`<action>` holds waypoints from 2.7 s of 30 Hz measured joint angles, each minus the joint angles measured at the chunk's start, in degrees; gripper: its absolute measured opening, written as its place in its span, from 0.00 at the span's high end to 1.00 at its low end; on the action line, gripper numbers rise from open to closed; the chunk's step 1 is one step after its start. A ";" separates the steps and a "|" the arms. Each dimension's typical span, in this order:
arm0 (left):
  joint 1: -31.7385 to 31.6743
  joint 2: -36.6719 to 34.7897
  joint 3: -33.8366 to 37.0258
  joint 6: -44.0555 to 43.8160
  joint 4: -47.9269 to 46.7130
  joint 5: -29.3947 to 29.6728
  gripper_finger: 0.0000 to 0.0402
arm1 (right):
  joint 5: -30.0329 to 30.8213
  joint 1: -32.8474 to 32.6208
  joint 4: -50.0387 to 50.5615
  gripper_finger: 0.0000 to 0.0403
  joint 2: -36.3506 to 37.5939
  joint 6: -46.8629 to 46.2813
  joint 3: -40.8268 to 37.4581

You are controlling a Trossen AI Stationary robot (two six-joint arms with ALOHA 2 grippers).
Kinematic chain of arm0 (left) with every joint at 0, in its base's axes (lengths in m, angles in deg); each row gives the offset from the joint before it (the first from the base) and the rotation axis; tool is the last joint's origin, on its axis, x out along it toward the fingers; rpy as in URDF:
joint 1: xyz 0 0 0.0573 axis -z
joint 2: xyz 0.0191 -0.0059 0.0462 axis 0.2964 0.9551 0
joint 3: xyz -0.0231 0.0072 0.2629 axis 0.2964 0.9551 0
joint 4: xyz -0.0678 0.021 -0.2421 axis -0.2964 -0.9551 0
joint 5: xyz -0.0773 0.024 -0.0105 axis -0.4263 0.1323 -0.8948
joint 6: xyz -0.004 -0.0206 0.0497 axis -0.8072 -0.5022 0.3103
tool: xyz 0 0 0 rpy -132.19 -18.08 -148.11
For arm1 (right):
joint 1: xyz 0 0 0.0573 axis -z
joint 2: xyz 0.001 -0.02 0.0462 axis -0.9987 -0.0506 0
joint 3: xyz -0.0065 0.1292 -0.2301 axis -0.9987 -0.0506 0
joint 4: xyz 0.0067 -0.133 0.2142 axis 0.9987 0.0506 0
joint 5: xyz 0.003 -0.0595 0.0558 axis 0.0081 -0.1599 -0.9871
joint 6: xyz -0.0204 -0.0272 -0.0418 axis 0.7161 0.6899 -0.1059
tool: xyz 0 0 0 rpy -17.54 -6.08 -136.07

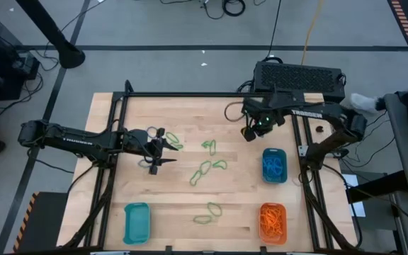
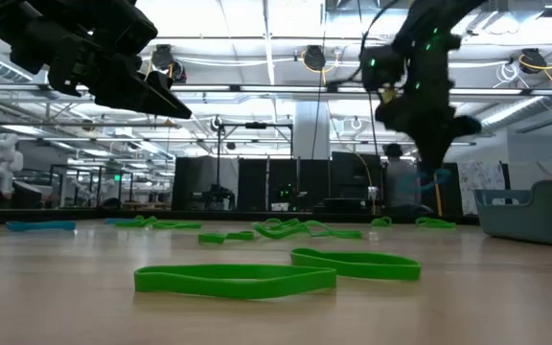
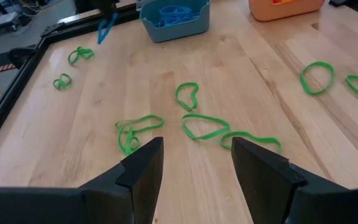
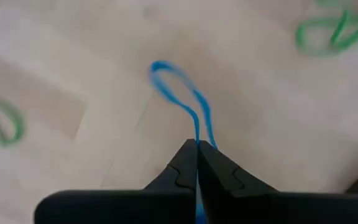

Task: Sort rubber bands into baskets
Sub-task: Put the blue rubber band into the dark blue bin

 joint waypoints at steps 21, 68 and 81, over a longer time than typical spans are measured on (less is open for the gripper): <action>1.95 0.00 0.00 -3.05 -0.20 -0.17 0.51 | 3.63 -27.97 14.78 1.00 3.49 -22.39 0.04; 9.81 -0.02 -1.50 -43.63 -24.20 10.44 0.51 | 11.59 -33.35 -34.72 0.69 1.36 18.55 1.09; 11.80 3.97 -3.26 -64.51 -45.95 17.31 0.57 | 4.27 -32.53 -62.27 0.69 -5.54 45.03 1.05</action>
